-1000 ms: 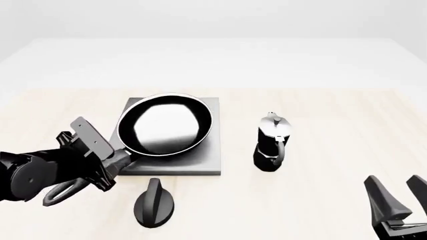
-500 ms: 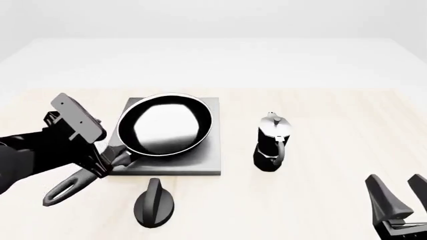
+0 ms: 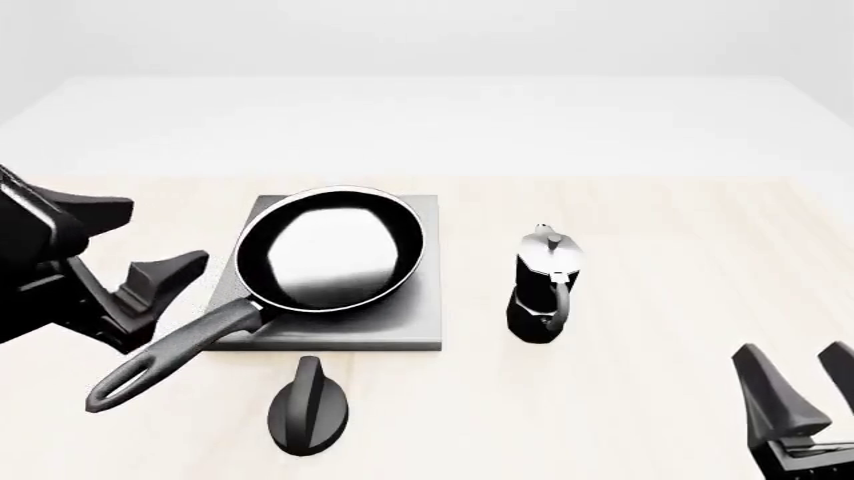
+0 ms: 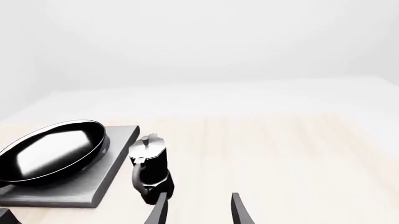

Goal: Turn on the stove and put the frying pan on it.

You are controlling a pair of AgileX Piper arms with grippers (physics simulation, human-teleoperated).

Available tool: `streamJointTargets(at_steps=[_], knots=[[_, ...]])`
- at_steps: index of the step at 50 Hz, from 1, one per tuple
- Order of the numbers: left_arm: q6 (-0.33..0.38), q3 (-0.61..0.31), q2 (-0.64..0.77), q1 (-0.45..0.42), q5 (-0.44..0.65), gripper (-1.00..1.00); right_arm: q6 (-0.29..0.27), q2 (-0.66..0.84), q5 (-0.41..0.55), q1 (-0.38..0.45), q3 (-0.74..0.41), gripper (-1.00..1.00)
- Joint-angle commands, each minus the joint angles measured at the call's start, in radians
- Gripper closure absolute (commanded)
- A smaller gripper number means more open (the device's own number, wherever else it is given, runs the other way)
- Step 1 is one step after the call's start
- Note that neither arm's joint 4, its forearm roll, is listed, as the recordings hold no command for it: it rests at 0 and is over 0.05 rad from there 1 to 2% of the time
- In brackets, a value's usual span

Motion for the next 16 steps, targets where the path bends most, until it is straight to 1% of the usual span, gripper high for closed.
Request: streamJointTargets(at_steps=[1,2,4,5,8,10,11,13,16], knots=[[-0.105,0.016,-0.198,-0.014,0.08,-1.0,-0.012,0.0,-0.023,0.009,-0.014,-1.0],[-0.126,0.021,-0.219,-0.011,0.088,-1.0,-0.016,0.0,-0.015,0.009,-0.029,-1.0],[-0.114,0.043,-0.241,-0.007,0.094,-1.0,-0.014,0.0,-0.01,0.013,-0.04,-1.0],[-0.138,0.042,-0.259,0.002,0.099,-1.0,-0.016,0.0,-0.005,0.015,-0.048,-1.0],[-0.132,0.055,-0.284,0.005,0.111,-1.0,-0.017,0.0,0.004,0.02,-0.064,-1.0],[-0.15,0.055,-0.304,0.012,0.123,-1.0,-0.021,0.0,0.011,0.022,-0.077,-1.0],[-0.145,0.061,-0.324,0.015,0.131,-1.0,-0.021,0.0,0.015,0.023,-0.086,-1.0],[-0.162,0.057,-0.351,0.018,0.147,-1.0,-0.023,0.0,0.02,0.024,-0.095,-1.0],[-0.167,0.059,-0.394,0.025,0.17,-1.0,-0.028,0.0,0.03,0.028,-0.114,-1.0]])
